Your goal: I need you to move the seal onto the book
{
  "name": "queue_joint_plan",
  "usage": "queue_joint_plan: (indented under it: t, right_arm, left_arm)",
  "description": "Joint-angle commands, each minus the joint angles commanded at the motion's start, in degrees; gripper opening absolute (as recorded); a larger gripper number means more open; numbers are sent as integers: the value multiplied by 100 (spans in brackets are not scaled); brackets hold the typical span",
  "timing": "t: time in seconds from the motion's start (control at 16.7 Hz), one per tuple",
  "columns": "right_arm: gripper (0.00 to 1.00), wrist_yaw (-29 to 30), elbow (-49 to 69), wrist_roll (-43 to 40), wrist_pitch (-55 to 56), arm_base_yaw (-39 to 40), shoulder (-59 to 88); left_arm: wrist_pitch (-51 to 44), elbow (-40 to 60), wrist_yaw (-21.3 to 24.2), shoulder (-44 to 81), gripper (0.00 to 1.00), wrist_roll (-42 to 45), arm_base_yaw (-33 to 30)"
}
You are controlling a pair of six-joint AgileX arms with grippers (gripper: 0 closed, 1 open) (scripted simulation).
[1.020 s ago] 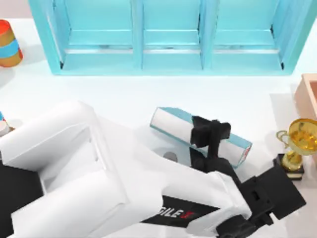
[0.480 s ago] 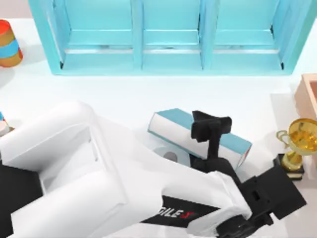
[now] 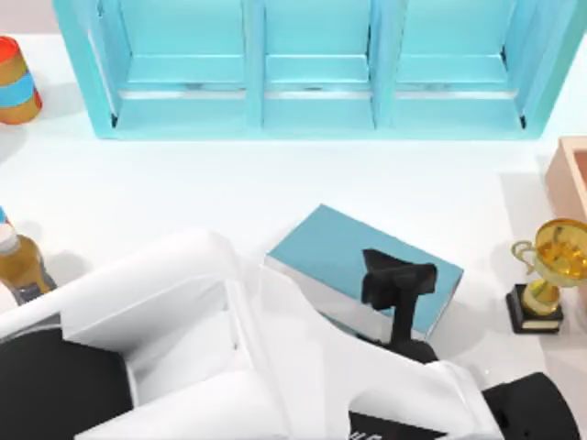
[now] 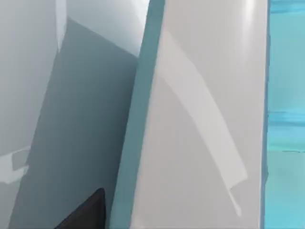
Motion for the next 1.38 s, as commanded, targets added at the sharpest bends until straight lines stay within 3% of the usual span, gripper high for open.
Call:
queue_joint_plan:
  t: [0.48, 0.72, 0.9, 1.38]
  right_arm:
    - [100, 0, 0, 0, 0, 0, 0]
    - [100, 0, 0, 0, 0, 0, 0]
    - [100, 0, 0, 0, 0, 0, 0]
    - [100, 0, 0, 0, 0, 0, 0]
  left_arm:
    - [-4292, 862, 202, 343, 100, -3955, -1185]
    - [-5701, 1139, 291, 433, 100, -5325, -1582]
    - [-6121, 1198, 337, 483, 100, -5738, -1702]
    - [-6031, 1155, 357, 360, 100, -5602, -1587]
